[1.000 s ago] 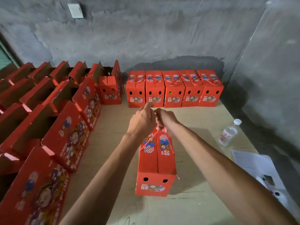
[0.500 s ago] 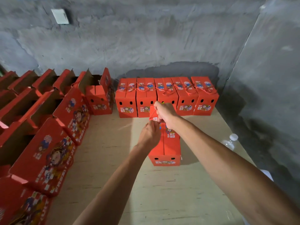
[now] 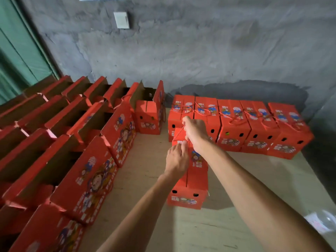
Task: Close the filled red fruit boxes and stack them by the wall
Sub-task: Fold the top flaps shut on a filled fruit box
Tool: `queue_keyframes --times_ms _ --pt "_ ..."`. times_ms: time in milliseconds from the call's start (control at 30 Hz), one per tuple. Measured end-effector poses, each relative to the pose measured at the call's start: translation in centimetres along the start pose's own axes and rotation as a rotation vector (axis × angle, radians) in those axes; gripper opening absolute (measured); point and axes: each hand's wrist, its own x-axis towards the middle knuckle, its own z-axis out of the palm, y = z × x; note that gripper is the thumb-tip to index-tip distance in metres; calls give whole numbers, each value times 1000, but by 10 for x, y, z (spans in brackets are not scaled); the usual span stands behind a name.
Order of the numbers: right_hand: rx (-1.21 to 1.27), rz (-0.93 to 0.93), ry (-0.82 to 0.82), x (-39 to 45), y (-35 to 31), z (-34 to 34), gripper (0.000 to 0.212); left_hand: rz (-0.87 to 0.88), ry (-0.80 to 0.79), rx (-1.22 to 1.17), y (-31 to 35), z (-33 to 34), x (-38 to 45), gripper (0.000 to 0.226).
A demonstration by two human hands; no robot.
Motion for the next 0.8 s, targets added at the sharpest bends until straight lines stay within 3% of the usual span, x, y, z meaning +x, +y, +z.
queue_keyframes --times_ms 167,233,367,433,667,800 --pt "-95 -8 0 25 4 60 29 -170 94 -238 -47 -49 61 41" --pt "-126 -17 3 37 8 79 31 -203 144 -225 -66 -70 98 23" --pt "-140 -60 82 66 10 104 34 -231 222 -183 -97 -105 196 28" --pt "-126 -111 98 83 9 115 34 -184 154 -6 -111 -120 248 38" --pt "-112 -203 73 121 13 138 34 72 -125 601 -134 -134 393 118" --pt "-103 -179 48 127 27 144 34 102 -200 789 -149 -119 417 107"
